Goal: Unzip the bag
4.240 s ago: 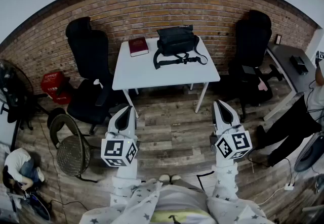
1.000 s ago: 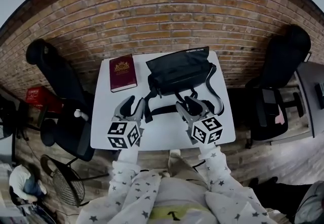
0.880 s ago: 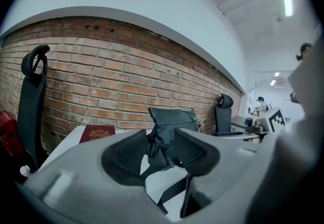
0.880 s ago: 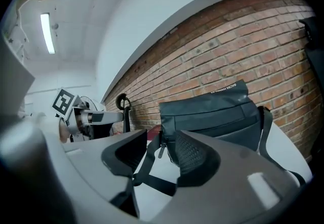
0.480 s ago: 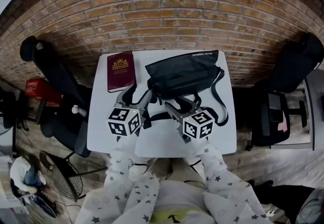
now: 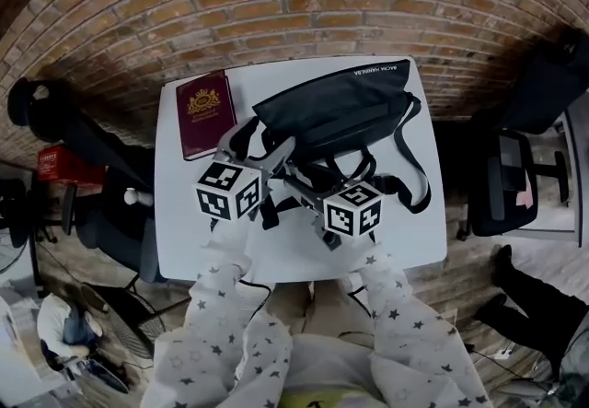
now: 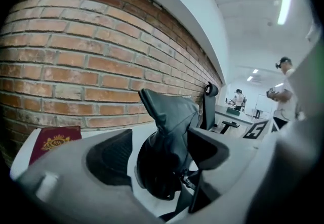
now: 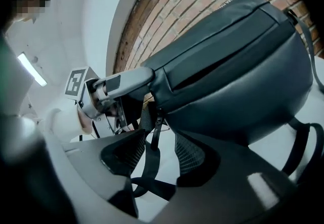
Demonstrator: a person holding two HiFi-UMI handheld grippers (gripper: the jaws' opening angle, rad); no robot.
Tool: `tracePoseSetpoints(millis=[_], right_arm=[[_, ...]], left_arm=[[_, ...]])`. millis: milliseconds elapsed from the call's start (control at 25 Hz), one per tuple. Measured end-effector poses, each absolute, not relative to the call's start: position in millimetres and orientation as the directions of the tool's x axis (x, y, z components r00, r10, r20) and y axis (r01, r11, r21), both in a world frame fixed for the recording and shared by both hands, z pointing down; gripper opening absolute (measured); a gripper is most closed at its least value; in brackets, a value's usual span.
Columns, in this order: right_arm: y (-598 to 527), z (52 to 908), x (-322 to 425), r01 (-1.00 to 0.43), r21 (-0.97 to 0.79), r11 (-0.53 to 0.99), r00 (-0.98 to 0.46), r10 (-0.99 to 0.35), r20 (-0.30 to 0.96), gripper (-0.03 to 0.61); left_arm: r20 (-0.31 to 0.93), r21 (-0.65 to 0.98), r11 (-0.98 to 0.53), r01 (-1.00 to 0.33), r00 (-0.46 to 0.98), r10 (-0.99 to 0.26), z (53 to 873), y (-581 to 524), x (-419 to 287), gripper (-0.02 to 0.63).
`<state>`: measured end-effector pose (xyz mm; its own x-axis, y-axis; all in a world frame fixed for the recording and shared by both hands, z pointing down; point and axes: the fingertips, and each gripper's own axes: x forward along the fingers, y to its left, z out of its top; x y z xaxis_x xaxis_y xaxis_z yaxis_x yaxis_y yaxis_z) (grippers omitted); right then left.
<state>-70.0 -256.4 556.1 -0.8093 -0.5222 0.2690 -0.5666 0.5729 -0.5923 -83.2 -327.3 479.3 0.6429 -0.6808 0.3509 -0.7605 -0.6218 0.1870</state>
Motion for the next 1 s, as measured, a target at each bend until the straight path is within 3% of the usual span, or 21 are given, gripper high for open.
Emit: tracePoseSetpoints(millis=[160, 400, 1000], right_arm=[[-259, 561, -76, -0.551, -0.618, 0.56, -0.813, -0.525, 0.25, 0.141], [-258, 559, -77, -0.547, -0.621, 0.562, -0.811, -0.539, 0.227, 0.057], [-262, 551, -61, -0.601, -0.565, 0.566, -0.777, -0.58, 0.245, 0.037]], left_arm=[[0.336, 0.201, -0.672, -0.713, 0.694, -0.636, 489, -326, -71, 0.333], [0.327, 0.156, -0.695, -0.701, 0.701, -0.634, 491, -328, -70, 0.206], [0.304, 0.134, -0.713, -0.689, 0.713, -0.632, 494, -329, -72, 0.133]])
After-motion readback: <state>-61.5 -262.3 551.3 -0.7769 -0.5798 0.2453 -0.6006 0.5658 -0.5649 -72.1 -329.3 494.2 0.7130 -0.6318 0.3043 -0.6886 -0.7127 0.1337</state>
